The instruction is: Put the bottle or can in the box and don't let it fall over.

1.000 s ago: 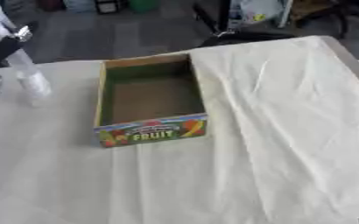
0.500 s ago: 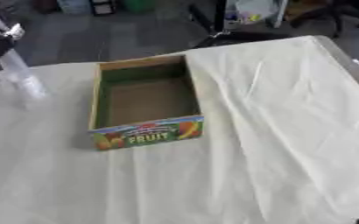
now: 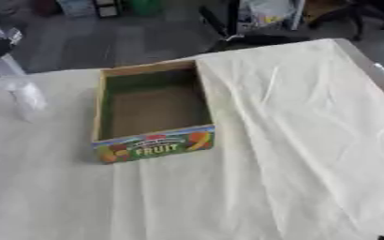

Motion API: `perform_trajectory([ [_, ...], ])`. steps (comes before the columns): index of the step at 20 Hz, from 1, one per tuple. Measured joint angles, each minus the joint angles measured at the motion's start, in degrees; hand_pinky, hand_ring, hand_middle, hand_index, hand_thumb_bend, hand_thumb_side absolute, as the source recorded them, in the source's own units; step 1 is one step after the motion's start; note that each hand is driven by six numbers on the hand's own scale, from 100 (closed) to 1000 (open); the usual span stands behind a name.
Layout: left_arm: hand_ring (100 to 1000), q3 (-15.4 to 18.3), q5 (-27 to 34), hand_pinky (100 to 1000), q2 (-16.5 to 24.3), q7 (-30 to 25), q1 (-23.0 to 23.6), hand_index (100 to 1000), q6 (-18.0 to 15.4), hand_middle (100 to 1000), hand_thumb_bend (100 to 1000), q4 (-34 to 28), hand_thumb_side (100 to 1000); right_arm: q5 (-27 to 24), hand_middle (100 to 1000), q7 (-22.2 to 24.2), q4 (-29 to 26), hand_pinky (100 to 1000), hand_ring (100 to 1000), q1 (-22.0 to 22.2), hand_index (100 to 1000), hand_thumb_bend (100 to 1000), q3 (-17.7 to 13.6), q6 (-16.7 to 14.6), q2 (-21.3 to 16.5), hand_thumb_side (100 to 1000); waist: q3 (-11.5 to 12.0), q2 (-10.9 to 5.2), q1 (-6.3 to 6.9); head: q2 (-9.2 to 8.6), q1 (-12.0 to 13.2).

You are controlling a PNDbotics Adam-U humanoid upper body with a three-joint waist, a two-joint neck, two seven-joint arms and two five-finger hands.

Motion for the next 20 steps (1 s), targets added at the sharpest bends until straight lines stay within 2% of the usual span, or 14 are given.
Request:
perform_trajectory([
  [3,864,0.1,0.3,854,0.0,0.0,0.0,788,-0.1,499,437,0.0,100,0.0,1000,0.1,0.0,775,1000,0.0,1000,100,0.0,-0.1,0.0,471,0.0,0.05,0.00,-0.01,0.0],
  [4,847,0.1,0.4,848,0.0,0.0,0.0,772,-0.2,482,365,0.0,100,0.0,1000,0.1,0.0,775,1000,0.0,1000,100,0.0,-0.1,0.0,470,-0.1,0.05,0.00,-0.01,0.0],
  [9,761,0.1,1.1,807,0.0,0.3,0.0,681,-1.0,387,114,0.0,100,0.1,1000,0.1,0.0,775,1000,0.0,1000,100,0.0,-0.1,0.2,470,-0.1,0.10,0.00,-0.02,0.0],
  [12,684,0.1,1.3,753,0.0,0.3,0.0,606,-1.7,308,100,-0.4,100,0.2,1000,0.1,0.0,775,1000,0.0,1000,100,0.0,-0.1,0.4,470,-0.2,0.17,0.00,-0.18,0.0],
  [13,684,0.1,1.3,753,0.0,0.1,-0.1,606,-2.0,308,100,-0.5,100,0.2,1000,0.1,0.0,775,1000,0.0,1000,100,0.0,-0.1,0.4,470,-0.2,0.17,0.00,-0.20,0.0],
  [14,622,0.1,1.3,712,0.0,0.0,-0.1,554,-2.1,250,100,-0.6,100,0.2,1000,0.1,0.0,775,1000,0.0,1000,100,0.0,-0.1,0.4,470,-0.2,0.17,0.00,-0.20,0.0],
  [20,550,0.1,1.3,677,0.0,-0.9,-0.1,488,-2.4,166,100,-0.7,100,0.2,1000,0.1,0.0,775,1000,0.0,1000,100,0.0,-0.1,0.4,470,-0.2,0.18,-0.03,-0.21,-0.1],
])
